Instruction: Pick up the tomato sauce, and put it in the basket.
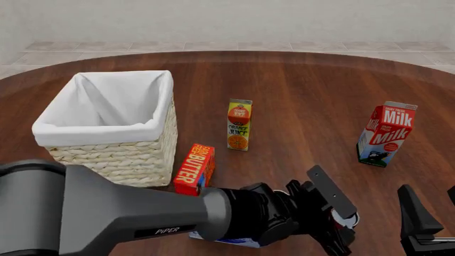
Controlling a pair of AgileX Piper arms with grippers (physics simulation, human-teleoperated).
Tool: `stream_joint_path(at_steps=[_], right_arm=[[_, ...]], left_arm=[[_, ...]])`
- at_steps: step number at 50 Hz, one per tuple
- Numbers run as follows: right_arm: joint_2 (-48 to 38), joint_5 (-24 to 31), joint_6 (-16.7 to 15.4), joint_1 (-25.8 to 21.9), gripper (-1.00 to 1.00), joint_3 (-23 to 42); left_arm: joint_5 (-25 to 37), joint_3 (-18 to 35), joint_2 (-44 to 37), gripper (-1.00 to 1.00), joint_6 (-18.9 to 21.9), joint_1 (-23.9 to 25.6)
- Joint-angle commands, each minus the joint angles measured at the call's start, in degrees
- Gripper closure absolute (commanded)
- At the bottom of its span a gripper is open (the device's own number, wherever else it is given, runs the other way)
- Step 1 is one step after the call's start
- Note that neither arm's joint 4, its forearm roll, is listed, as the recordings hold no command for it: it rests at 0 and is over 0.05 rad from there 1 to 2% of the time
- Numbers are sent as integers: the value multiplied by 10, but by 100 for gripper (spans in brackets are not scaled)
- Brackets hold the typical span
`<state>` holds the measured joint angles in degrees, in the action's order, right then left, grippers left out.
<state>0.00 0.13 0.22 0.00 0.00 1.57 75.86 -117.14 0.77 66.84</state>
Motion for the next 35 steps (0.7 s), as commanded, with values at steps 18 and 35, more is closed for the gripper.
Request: stream_joint_path(at_steps=[18, 35], right_arm=[[-1, -1, -1, 0, -100, 0], [-1, -1, -1, 0, -100, 0]], left_arm=[[2, 27, -34, -100, 2, -1], [1, 43, -54, -100, -4, -1]])
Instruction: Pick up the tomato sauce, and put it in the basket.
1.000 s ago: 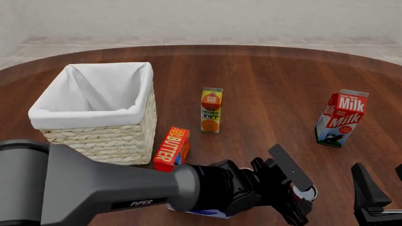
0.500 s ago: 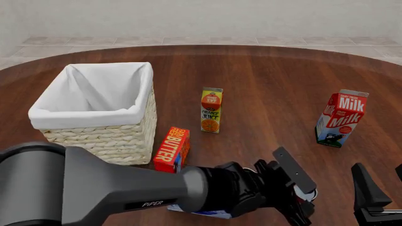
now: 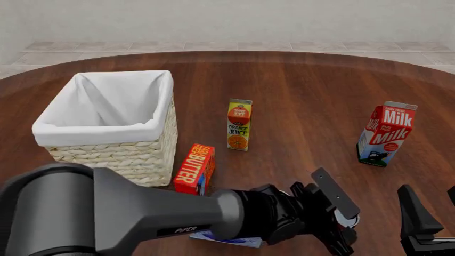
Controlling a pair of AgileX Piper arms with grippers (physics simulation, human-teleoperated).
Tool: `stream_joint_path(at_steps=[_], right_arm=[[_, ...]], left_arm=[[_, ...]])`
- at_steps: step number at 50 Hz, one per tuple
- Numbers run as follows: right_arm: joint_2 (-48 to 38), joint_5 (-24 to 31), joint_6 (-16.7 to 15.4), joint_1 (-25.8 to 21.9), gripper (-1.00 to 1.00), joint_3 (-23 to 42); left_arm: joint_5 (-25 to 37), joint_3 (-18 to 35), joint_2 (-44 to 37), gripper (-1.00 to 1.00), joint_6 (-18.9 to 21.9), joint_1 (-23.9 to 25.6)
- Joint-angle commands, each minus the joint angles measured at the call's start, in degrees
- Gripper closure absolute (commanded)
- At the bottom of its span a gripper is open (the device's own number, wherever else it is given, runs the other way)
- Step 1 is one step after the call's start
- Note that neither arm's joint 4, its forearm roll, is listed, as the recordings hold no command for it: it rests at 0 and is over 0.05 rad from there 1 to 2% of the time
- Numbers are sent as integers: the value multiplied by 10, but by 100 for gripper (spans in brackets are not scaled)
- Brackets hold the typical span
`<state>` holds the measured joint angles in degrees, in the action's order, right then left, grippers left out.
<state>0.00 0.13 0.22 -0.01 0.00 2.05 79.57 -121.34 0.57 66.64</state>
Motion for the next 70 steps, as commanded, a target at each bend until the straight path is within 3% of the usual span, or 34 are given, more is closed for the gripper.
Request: stream_joint_path(at_steps=[1, 46, 64, 65, 70], right_arm=[[-1, -1, -1, 0, -100, 0], [-1, -1, -1, 0, -100, 0], [-1, -1, -1, 0, -100, 0], [-1, -1, -1, 0, -100, 0], [-1, -1, -1, 0, -100, 0]], left_arm=[[-3, 7, -13, -100, -4, 2], [-12, 22, -37, -100, -15, 6], [-14, 32, -48, -100, 3, -11], [-11, 34, -48, 100, 3, -10], [-16, 31, -51, 100, 15, -13]])
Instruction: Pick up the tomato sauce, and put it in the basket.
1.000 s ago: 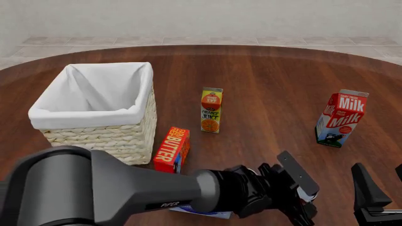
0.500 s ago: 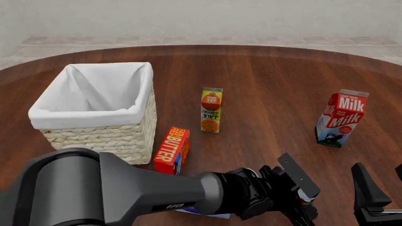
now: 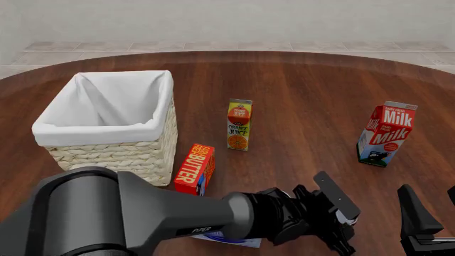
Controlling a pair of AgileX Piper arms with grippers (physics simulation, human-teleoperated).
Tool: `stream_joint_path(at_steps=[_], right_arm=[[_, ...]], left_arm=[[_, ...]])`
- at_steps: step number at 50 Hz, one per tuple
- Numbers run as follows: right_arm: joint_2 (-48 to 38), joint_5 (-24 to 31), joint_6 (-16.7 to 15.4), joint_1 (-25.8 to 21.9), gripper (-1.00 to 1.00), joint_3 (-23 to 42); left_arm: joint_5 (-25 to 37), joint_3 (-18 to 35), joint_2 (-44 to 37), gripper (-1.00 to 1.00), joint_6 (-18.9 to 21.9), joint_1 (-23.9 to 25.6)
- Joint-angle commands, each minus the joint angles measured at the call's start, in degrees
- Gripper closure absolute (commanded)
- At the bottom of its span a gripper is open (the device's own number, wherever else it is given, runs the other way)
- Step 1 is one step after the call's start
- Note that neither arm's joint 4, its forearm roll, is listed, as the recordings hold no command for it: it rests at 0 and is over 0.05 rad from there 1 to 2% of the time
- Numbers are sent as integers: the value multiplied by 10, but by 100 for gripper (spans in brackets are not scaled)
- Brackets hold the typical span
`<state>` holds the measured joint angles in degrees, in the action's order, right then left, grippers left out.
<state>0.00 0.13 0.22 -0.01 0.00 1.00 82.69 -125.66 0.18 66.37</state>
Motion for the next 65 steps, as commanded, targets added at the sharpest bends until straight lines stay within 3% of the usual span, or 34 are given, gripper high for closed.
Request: stream_joint_path(at_steps=[1, 65], right_arm=[[-1, -1, -1, 0, -100, 0], [-1, -1, -1, 0, -100, 0]], left_arm=[[-6, -1, -7, 100, 19, -10], [26, -84, 167, 100, 66, -17]])
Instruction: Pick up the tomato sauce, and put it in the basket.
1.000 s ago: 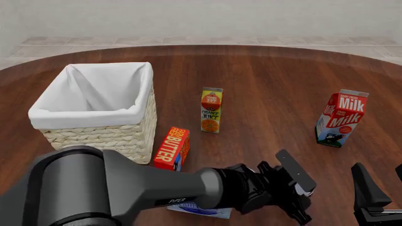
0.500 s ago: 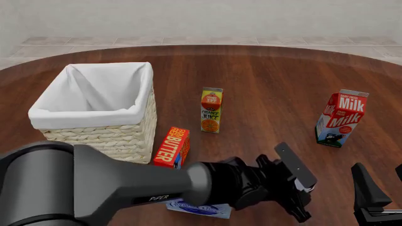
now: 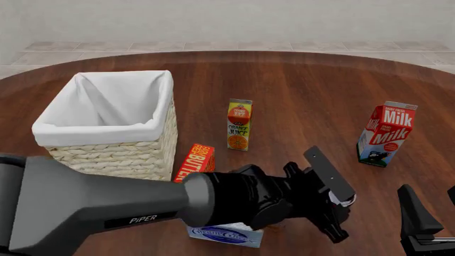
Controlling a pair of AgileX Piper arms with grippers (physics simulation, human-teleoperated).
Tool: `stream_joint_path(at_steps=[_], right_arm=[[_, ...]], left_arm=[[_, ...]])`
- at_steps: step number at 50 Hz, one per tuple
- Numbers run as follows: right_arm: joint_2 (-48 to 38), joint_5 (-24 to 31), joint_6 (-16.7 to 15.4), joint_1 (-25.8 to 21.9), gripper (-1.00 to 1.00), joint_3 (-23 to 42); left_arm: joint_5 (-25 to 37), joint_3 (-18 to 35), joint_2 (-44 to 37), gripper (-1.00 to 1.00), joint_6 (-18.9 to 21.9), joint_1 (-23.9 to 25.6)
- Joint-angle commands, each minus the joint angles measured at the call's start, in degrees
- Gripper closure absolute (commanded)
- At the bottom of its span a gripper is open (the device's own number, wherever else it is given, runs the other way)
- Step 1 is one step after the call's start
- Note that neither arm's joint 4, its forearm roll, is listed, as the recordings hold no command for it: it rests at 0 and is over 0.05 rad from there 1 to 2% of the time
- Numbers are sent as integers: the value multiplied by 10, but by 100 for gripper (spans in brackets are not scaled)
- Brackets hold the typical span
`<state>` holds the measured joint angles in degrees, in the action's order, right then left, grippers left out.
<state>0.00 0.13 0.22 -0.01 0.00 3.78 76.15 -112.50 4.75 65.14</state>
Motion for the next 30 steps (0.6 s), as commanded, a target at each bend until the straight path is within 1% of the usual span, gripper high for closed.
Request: stream_joint_path(at_steps=[1, 11, 27, 30], right_arm=[[-1, -1, -1, 0, -100, 0], [-1, -1, -1, 0, -100, 0], [-1, -1, -1, 0, -100, 0], [-1, -1, -1, 0, -100, 0]], left_arm=[[-2, -23, 41, 100, 22, -6], [-7, -45, 78, 100, 27, -11], [-6, -80, 141, 100, 46, -26], [-6, -87, 160, 100, 55, -43]])
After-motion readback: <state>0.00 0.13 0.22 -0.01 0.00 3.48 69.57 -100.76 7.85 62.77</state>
